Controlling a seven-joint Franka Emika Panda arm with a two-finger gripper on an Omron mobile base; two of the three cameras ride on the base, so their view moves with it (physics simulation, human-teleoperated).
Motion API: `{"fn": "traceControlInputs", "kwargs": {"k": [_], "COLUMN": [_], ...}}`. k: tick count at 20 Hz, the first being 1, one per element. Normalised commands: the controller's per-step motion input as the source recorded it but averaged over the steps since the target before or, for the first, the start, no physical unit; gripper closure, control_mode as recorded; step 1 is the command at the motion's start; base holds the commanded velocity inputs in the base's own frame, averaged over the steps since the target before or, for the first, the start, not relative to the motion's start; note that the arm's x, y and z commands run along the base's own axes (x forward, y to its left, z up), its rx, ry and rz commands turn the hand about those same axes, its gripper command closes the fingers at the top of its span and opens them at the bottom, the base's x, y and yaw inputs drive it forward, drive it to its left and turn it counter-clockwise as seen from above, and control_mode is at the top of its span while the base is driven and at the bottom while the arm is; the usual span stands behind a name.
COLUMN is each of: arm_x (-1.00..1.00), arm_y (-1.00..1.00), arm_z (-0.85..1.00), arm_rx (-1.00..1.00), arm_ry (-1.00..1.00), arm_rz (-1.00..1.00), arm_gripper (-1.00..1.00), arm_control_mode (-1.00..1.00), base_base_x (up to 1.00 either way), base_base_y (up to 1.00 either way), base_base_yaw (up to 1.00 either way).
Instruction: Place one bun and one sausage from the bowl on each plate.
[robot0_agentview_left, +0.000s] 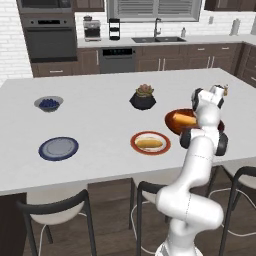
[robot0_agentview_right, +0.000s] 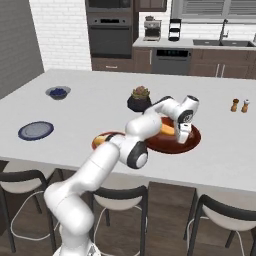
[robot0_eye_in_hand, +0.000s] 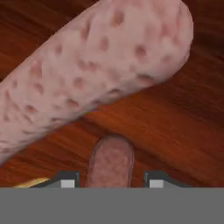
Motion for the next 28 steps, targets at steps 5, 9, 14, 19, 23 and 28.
{"fn": "traceControlInputs", "kwargs": {"k": [5,9,14,19,23,28], "arm_x": [-0.55,-0.54,-0.68,-0.78,-0.68,-0.10], "arm_y": [0.05,0.08,0.42,0.95,1.00,1.00], "arm_z": [-0.77,0.06,0.83,0.70,0.66,0.65], "arm_rx": [-0.17,-0.04,-0.02,-0.09,-0.11,-0.11], "arm_ry": [-0.13,-0.28,-0.38,-0.10,0.00,0.00], "arm_rz": [-0.17,-0.19,-0.14,-0.07,0.00,-0.02], "arm_gripper": [1.00,1.00,1.00,1.00,1.00,1.00], "arm_control_mode": [-1.00,-1.00,-1.00,-1.00,-1.00,-1.00], "base_base_x": [0.00,0.00,0.00,0.00,0.00,0.00], "base_base_y": [0.00,0.00,0.00,0.00,0.00,0.00], "base_base_yaw": [0.00,0.00,0.00,0.00,0.00,0.00]}}
